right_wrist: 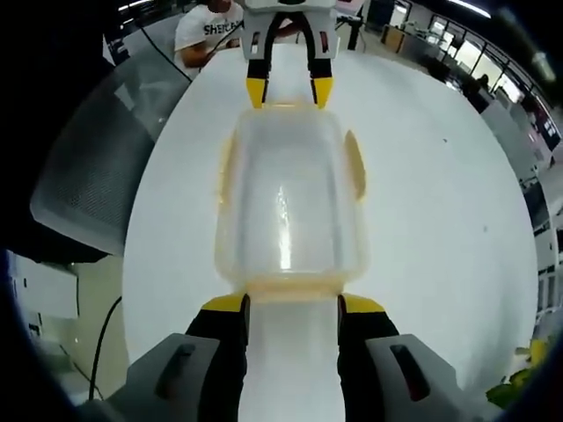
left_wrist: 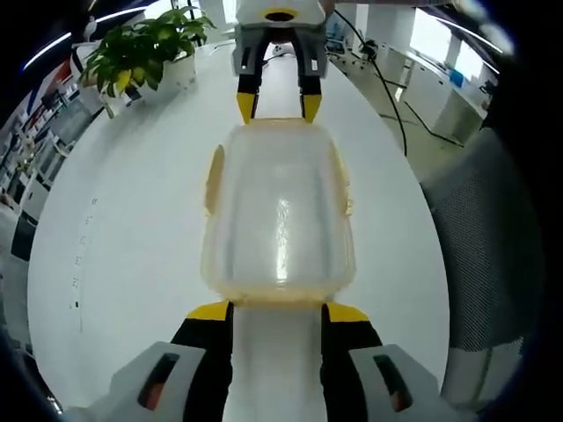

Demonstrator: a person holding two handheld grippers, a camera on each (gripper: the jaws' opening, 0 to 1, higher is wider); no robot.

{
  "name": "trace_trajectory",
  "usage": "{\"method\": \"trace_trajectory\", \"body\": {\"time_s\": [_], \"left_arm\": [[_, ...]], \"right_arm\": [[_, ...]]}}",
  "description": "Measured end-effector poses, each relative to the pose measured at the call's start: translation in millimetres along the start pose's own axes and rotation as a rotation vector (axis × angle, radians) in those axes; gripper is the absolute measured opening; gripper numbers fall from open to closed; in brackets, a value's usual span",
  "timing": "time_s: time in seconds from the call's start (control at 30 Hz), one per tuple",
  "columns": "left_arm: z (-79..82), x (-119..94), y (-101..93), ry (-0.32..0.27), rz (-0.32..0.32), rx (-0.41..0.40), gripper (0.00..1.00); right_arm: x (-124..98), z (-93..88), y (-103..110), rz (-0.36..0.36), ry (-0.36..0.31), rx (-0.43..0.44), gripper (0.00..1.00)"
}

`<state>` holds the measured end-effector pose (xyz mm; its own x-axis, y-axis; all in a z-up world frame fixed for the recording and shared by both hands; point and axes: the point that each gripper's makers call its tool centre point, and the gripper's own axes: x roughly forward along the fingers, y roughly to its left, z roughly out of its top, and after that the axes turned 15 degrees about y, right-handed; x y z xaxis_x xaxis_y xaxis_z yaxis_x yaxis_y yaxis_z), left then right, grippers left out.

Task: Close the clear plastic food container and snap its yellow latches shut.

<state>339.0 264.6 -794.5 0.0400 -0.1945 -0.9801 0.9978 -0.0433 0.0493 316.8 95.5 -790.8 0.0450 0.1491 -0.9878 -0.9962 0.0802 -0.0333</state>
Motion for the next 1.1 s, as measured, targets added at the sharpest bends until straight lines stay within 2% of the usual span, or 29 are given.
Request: {"method": "trace_trajectory", "body": {"time_s": [0.07,0.2,0.3,0.37,0.43,0.57,0.67,0.83,0.9,0.97,1.1], "left_arm": [[-4.3,1,-0.7,0.015,0.001,-0.004,0.35],[-10.5,-5,-0.1,0.006,0.003,-0.035,0.36],[-15.3,-10,5.8,-0.033,0.001,-0.169,0.36],[-10.9,-16,3.4,-0.118,-0.044,-0.26,0.36],[-11.8,-18,2.1,-0.139,-0.056,-0.297,0.36],[-13.6,-19,2.6,-0.135,-0.041,-0.31,0.35],[-15.2,-21,5.4,-0.139,-0.031,-0.353,0.35],[-9.2,-24,6.2,-0.217,-0.095,-0.511,0.35],[-3.9,-27,3.5,-0.263,-0.151,-0.595,0.36],[-0.5,-28,2.6,-0.296,-0.18,-0.656,0.35],[-1.4,-23,2.5,-0.316,-0.194,-0.758,0.35]], "right_arm": [[-2,-0.5,0,0.001,-0.005,0.001,0.37],[-6,-2.6,1,0.01,-0.021,0.064,0.36],[-13,1.7,4,0.011,-0.065,0.117,0.36],[-16,2.2,4,0.009,-0.084,0.142,0.35],[-18,2.2,4,0.01,-0.102,0.172,0.35],[-21,-0.8,7,0.037,-0.123,0.244,0.36],[-26,-3.4,3,0.027,-0.146,0.338,0.34],[-32,3.3,-1,0.07,-0.236,0.519,0.33],[-34,6.7,-6,0.049,-0.278,0.561,0.37],[-33,6.0,-5,0.057,-0.276,0.578,0.34],[-27,5.6,-3,0.065,-0.295,0.639,0.28]]}}
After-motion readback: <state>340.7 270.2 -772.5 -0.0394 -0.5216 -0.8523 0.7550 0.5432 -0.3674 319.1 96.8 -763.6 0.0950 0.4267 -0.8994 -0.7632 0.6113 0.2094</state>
